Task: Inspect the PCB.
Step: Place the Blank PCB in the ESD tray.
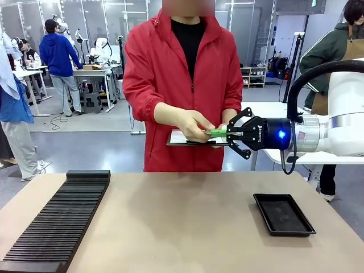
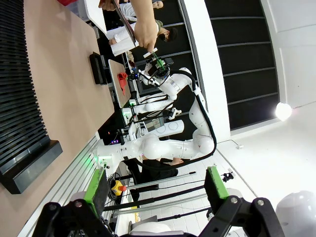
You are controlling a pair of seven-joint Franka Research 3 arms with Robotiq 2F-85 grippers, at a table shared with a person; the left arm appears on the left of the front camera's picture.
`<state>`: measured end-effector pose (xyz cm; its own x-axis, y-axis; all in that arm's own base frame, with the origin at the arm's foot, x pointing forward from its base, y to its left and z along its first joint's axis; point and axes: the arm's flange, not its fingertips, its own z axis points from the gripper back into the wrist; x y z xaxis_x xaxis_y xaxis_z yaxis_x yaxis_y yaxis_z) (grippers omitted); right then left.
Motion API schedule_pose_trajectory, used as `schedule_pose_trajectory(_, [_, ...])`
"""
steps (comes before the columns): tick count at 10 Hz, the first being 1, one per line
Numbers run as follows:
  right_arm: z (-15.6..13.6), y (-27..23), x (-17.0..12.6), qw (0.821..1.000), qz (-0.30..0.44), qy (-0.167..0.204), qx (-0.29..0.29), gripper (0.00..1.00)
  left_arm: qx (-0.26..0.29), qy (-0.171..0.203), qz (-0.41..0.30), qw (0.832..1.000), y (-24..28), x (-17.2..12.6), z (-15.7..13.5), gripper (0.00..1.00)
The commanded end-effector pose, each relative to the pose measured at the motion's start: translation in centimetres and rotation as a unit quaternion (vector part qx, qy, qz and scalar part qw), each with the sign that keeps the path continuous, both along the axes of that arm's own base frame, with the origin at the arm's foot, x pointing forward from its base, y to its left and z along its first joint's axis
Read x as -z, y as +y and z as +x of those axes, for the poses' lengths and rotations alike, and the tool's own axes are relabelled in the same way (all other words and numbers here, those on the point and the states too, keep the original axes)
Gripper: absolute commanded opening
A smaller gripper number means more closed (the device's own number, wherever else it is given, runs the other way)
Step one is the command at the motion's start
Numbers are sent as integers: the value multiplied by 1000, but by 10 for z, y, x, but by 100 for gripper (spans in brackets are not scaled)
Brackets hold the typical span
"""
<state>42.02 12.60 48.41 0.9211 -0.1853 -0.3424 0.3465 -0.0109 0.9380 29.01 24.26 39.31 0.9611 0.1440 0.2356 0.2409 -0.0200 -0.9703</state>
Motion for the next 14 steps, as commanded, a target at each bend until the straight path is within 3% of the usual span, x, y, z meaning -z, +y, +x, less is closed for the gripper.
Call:
schedule_pose_trajectory(1, [0, 0, 0, 1000, -1, 0, 2, 0, -1, -1, 0, 1000, 0, -1, -1, 100])
schedule_pose_trajectory(14, [0, 0, 0, 1000, -1, 0, 2, 0, -1, -1, 0, 1000, 0, -1, -1, 100])
